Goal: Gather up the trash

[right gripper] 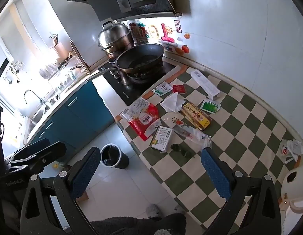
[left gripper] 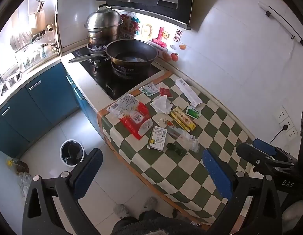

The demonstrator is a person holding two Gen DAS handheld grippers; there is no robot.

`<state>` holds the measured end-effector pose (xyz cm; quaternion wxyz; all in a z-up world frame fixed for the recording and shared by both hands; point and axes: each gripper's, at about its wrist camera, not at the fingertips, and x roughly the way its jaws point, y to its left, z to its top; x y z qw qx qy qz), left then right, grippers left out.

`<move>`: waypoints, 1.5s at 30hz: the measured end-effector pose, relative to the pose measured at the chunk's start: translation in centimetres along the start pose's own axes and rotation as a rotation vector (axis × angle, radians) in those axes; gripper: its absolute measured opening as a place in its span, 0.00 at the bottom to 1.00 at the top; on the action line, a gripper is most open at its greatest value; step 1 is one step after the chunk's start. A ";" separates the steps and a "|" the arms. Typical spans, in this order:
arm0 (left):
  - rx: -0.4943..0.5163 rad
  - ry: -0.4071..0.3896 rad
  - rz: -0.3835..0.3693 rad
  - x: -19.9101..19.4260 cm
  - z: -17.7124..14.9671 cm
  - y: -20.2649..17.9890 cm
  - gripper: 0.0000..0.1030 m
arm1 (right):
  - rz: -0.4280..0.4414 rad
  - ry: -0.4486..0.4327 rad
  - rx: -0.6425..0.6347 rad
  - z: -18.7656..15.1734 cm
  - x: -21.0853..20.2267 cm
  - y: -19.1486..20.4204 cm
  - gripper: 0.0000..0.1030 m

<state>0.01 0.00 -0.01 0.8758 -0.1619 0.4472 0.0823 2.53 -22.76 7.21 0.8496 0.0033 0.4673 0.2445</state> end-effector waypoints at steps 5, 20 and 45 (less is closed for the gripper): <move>0.001 -0.001 -0.002 -0.2 -0.1 0.0 1.00 | -0.001 -0.001 -0.007 -1.9 0.6 1.1 1.00; 0.014 -0.019 0.012 -2.4 -0.9 -0.5 1.00 | 0.021 -0.004 -0.013 -1.3 -1.9 1.1 1.00; 0.022 -0.022 0.011 -2.5 -1.1 -1.4 1.00 | 0.028 -0.004 -0.008 -1.3 -3.2 0.8 1.00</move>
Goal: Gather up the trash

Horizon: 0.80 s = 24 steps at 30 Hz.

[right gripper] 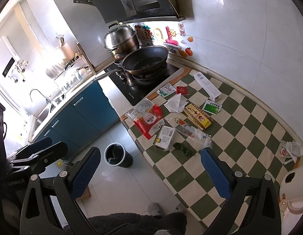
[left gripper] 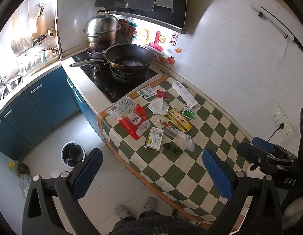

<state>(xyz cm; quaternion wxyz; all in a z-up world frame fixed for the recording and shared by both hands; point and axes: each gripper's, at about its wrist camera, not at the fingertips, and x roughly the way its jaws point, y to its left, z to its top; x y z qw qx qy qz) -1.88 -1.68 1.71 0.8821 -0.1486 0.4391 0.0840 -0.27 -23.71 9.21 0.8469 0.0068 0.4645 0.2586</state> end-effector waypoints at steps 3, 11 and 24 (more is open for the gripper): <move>0.000 0.000 -0.005 0.0 -0.1 0.0 1.00 | 0.000 0.004 0.005 0.2 0.1 0.1 1.00; 0.006 0.002 -0.012 0.2 -0.2 -0.3 1.00 | 0.000 0.004 0.005 -0.2 -0.2 0.1 1.00; 0.016 0.008 -0.022 0.2 0.2 -0.6 1.00 | -0.001 0.004 0.014 -0.6 -0.6 0.2 1.00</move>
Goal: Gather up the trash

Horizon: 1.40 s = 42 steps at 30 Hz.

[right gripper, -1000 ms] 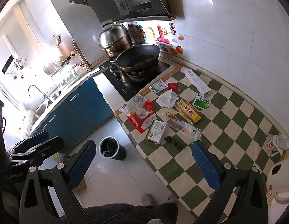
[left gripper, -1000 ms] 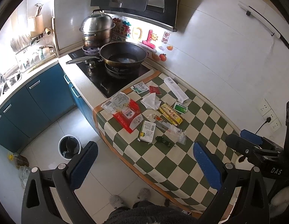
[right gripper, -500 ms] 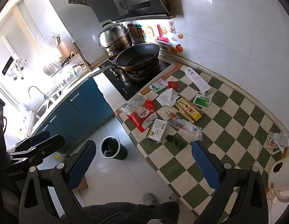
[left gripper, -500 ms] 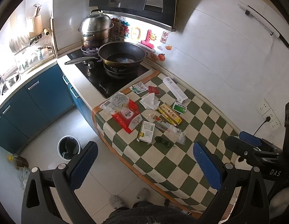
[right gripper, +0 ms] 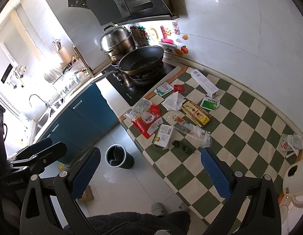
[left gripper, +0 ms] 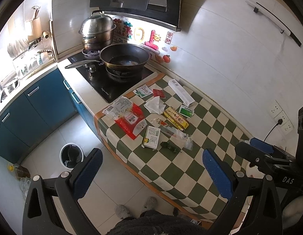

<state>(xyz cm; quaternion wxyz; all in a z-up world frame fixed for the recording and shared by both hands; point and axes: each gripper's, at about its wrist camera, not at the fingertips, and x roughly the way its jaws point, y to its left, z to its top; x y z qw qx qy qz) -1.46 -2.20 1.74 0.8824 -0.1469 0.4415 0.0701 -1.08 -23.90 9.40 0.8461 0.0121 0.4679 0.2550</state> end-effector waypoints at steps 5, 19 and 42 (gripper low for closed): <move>0.001 0.001 -0.003 0.0 0.0 -0.1 1.00 | 0.001 0.000 0.001 0.0 0.0 -0.1 1.00; 0.005 -0.001 -0.007 -0.2 -0.2 -0.4 1.00 | 0.004 0.000 0.006 0.0 0.0 -0.3 1.00; 0.033 0.052 0.388 13.7 4.9 7.6 1.00 | -0.283 0.004 0.164 2.2 8.9 -4.3 1.00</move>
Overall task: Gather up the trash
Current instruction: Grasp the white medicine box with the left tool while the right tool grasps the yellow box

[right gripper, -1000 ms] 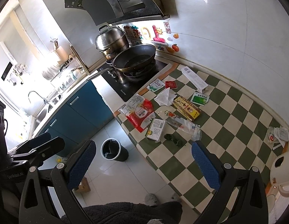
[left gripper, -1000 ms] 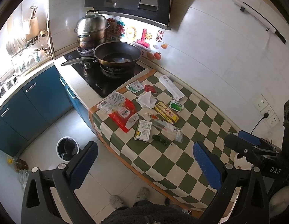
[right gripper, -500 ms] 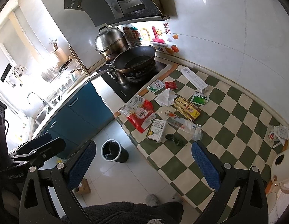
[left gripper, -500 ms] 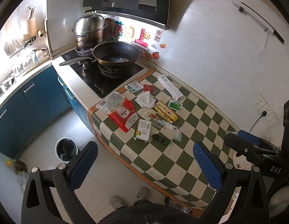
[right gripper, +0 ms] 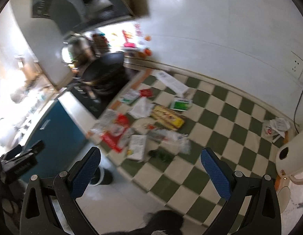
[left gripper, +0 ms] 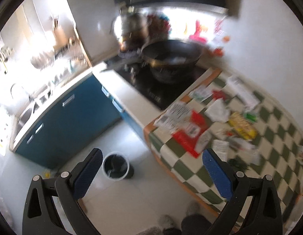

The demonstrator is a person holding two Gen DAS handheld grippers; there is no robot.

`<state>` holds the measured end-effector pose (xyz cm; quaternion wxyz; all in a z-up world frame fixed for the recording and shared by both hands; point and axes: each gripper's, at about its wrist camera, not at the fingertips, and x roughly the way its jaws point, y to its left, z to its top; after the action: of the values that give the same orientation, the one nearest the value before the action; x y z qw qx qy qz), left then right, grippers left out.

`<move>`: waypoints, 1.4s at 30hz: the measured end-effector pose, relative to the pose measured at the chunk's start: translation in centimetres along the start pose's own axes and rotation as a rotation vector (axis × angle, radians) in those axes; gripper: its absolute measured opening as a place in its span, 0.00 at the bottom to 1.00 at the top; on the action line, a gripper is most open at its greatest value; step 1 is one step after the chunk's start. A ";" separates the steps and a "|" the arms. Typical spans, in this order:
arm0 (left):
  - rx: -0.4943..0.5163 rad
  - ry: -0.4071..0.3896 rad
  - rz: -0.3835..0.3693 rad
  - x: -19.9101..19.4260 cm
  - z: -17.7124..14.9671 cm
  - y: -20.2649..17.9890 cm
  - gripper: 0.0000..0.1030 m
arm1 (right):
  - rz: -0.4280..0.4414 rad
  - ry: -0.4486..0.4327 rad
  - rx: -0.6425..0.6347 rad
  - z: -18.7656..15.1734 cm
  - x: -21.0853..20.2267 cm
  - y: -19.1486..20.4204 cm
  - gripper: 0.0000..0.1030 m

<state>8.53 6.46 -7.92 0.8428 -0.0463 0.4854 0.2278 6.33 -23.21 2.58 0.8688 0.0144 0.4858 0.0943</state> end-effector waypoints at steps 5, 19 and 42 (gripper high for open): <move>-0.023 0.203 0.023 10.2 0.5 -0.8 1.00 | -0.062 0.104 -0.011 2.9 10.2 -2.9 1.00; -0.015 0.570 -0.101 23.9 -1.9 -10.0 1.00 | -0.176 0.424 -0.278 8.7 37.3 -3.4 0.99; 0.273 0.577 -0.231 15.6 -2.4 -23.6 0.63 | -0.146 0.374 -0.081 6.2 35.8 -12.2 0.68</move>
<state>23.38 -9.97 -25.66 0.6895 -0.0502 0.7214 0.0413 31.67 -28.41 -25.73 0.7679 -0.0735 0.6342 0.0516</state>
